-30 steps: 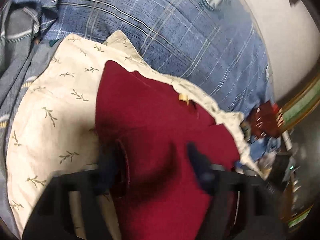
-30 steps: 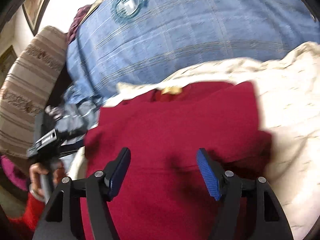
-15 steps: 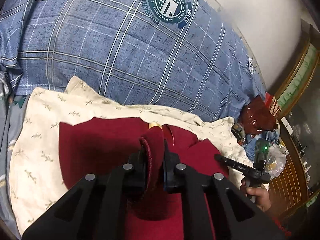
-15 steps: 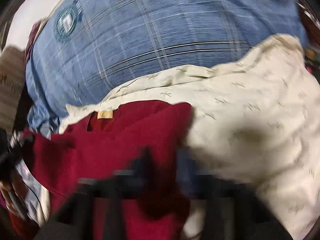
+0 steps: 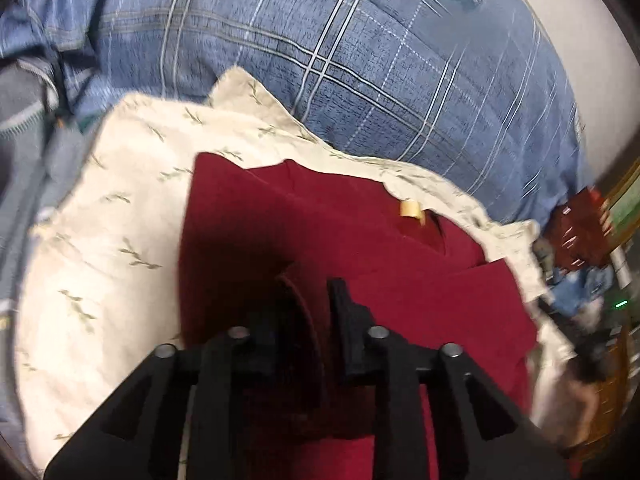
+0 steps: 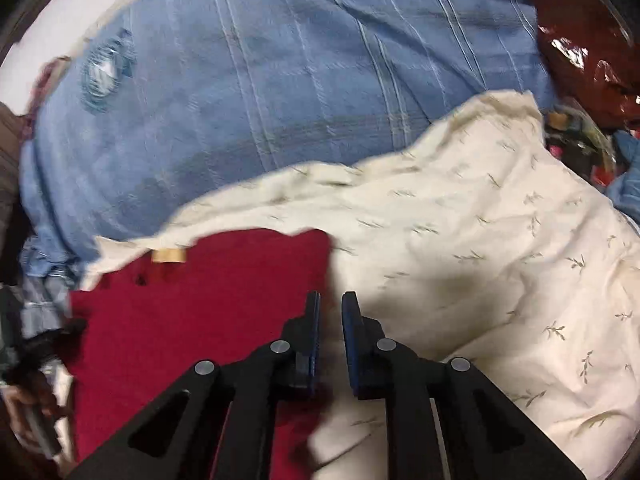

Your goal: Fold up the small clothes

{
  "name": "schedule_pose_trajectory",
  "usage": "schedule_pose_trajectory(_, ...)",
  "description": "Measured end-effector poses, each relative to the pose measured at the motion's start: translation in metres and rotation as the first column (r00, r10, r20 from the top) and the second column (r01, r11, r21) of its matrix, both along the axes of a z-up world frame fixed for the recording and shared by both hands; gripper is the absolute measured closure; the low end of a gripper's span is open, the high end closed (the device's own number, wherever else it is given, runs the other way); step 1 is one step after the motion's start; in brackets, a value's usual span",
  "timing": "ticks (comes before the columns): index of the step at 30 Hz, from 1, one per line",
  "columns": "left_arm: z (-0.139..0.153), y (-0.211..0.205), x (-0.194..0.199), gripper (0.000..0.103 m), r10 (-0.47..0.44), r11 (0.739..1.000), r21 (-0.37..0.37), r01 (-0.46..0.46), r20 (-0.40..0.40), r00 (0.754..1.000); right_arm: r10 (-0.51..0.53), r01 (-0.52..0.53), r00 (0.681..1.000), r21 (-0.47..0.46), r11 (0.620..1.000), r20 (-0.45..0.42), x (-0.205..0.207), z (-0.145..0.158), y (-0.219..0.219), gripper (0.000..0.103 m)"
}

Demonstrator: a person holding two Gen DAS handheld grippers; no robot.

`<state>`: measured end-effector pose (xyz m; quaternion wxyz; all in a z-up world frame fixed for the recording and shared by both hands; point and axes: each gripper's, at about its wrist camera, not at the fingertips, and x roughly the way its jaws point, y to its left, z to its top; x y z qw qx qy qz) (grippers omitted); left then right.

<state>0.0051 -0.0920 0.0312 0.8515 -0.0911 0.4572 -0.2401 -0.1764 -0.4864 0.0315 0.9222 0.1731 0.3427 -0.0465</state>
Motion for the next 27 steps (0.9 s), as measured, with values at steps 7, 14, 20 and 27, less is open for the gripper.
schedule_pose_trajectory(7,0.009,0.0,-0.011,0.05,0.027,0.998,0.055,-0.03,0.054,0.998,0.091,-0.11,0.989,-0.166,0.98,-0.12,0.041,-0.028,0.045,0.065)
schedule_pose_trajectory(14,0.009,-0.001,-0.015,0.047,0.036,0.992,0.115,-0.045,0.082,0.996,0.041,-0.049,0.996,-0.117,0.992,-0.077,0.008,-0.015,0.033,0.062)
schedule_pose_trajectory(20,0.009,-0.006,-0.02,0.044,0.039,0.987,0.153,-0.055,0.105,0.994,0.03,-0.058,0.992,-0.227,0.972,-0.124,0.0,-0.034,0.047,0.064)
schedule_pose_trajectory(27,0.018,-0.005,-0.037,0.041,0.063,0.975,0.203,-0.09,0.136,0.989,0.047,-0.058,0.996,-0.151,0.987,-0.076,-0.026,-0.008,0.05,0.06)
